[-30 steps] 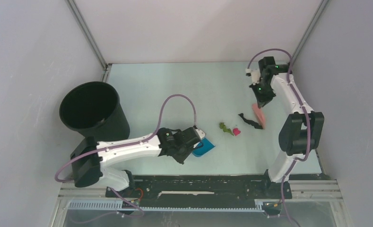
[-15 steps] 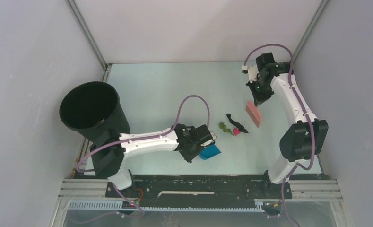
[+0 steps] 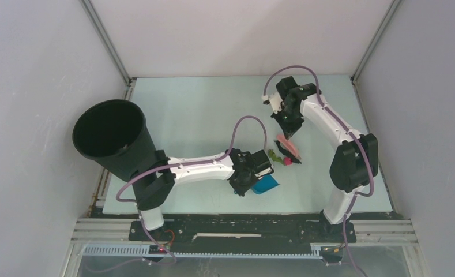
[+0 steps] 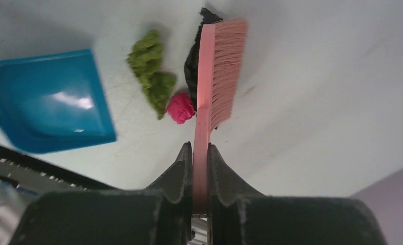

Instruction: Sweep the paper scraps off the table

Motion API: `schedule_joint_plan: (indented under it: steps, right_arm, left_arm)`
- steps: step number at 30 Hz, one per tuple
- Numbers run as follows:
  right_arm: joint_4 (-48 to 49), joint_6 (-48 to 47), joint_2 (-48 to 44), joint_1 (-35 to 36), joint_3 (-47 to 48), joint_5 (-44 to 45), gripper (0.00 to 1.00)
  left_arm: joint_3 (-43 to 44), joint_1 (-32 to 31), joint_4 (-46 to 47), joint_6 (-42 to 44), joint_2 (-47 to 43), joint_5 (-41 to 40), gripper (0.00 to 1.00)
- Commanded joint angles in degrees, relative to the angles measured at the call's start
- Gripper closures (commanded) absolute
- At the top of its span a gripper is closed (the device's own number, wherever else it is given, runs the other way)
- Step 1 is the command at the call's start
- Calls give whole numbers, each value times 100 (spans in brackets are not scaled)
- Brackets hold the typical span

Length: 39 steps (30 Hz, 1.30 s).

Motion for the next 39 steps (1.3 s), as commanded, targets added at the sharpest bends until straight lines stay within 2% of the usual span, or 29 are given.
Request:
schedule_joint_plan:
  steps: [1, 8, 13, 16, 21, 24, 30, 39]
  right_arm:
    - [-231, 321, -274, 299, -468, -1264, 100]
    - [-414, 553, -703, 497, -876, -2366, 100]
    - [-585, 675, -815, 494, -723, -2826, 100]
    - [-609, 714, -885, 493, -667, -2820, 100]
    - [-609, 684, -957, 411, -599, -2233, 100]
    - [-684, 622, -1088, 164, -440, -1878, 100]
    - [-943, 314, -1317, -614, -236, -1919, 100]
    - [-474, 330, -1738, -1624, -839, -2565, 100]
  left_arm:
    - [338, -27, 80, -60, 236, -180, 100]
    - [644, -25, 240, -120, 634, -245, 100]
    - [523, -25, 538, -303, 588, -348, 100]
    - [322, -25, 685, -401, 459, -402, 100]
    - [-122, -25, 952, -533, 116, -631, 100]
    - [-450, -24, 1138, -637, -215, -737, 100]
    - [-708, -25, 1300, -661, -492, -910, 100]
    - [-909, -51, 1807, -662, -674, -1198, 100]
